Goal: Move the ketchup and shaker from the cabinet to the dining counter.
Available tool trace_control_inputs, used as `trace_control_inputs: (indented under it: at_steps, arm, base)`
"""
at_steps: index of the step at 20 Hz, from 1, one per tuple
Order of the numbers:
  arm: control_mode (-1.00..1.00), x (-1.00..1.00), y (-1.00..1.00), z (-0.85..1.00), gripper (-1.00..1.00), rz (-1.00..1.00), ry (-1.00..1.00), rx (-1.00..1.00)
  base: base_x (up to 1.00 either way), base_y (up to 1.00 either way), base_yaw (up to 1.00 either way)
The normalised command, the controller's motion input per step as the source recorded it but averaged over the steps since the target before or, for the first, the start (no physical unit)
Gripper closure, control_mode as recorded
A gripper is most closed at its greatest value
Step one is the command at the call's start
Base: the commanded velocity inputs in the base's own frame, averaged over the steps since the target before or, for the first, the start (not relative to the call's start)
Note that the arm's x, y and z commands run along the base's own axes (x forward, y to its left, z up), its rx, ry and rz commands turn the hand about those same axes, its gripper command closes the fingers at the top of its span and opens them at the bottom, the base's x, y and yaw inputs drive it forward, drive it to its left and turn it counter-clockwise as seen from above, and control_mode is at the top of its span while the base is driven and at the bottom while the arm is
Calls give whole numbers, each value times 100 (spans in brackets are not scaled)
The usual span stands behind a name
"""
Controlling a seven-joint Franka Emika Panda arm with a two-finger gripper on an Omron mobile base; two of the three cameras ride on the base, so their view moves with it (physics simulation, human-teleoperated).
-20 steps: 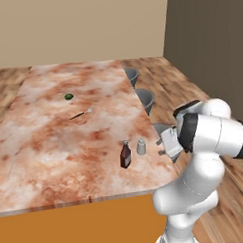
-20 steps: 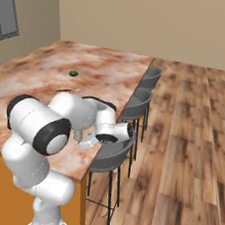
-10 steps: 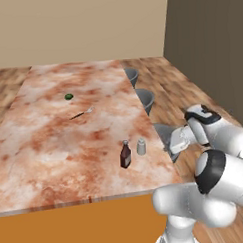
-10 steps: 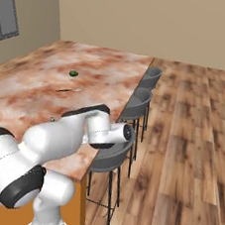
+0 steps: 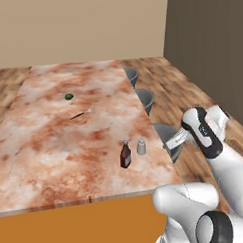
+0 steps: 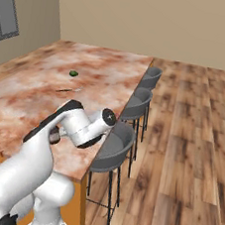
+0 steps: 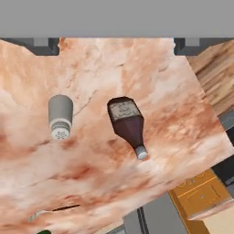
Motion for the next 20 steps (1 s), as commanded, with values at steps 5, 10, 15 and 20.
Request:
trace_control_inputs:
  at_steps: [5,10,15,20]
  arm:
    - [-100,-38,7,60,-100,-3,26,-19]
    - [-100,-58,9,41,-100,-9,10,-11]
    - [-100,-64,15,34,-100,-8,0,-13]
    - [-100,-64,20,35,-100,-6,-4,-16]
  base:
    - [0,0,0]
    - [0,0,0]
    - [0,0,0]
    - [0,0,0]
